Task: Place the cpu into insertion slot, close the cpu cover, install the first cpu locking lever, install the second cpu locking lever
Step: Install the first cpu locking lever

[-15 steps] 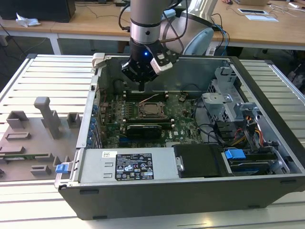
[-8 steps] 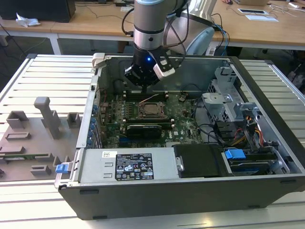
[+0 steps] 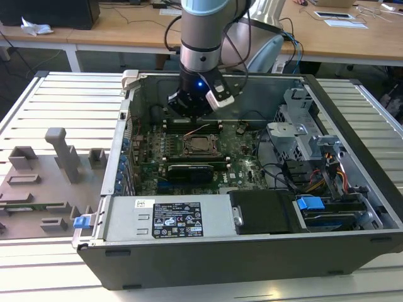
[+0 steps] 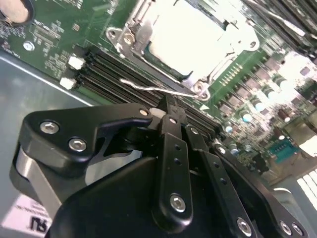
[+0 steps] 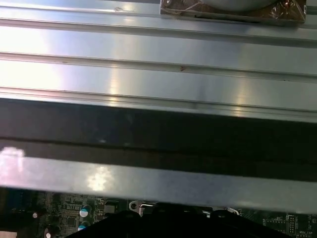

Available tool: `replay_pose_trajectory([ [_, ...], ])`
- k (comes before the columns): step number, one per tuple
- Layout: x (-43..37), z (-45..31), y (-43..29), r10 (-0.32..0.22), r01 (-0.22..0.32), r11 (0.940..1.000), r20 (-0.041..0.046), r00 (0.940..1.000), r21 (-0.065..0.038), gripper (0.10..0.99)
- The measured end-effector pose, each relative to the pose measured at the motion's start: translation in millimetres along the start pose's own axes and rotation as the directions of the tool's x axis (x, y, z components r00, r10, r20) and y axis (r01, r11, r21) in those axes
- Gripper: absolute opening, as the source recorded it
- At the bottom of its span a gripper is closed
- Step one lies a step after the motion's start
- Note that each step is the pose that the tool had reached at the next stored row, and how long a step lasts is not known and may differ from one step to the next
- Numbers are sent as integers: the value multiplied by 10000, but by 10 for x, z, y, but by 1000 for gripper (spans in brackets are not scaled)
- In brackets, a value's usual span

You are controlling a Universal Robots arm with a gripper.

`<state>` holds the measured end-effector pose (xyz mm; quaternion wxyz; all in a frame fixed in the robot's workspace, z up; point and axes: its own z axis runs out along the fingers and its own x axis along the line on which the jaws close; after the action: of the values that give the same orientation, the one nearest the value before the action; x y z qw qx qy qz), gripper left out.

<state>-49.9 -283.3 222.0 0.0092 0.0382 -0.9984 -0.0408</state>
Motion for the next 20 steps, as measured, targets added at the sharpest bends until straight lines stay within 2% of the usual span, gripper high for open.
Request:
replay_pose_trajectory([
  [5, -168, 55, -18, 2, -2, 10000, -55, 10000, -5, 106],
  [10, -260, 119, -30, 10, -11, 10000, -100, 9999, -20, 106],
  [16, -271, 156, -91, 13, -13, 10000, -104, 9999, -32, 106],
  [20, -288, 189, -101, 14, -14, 10000, -113, 9999, -22, 106],
])
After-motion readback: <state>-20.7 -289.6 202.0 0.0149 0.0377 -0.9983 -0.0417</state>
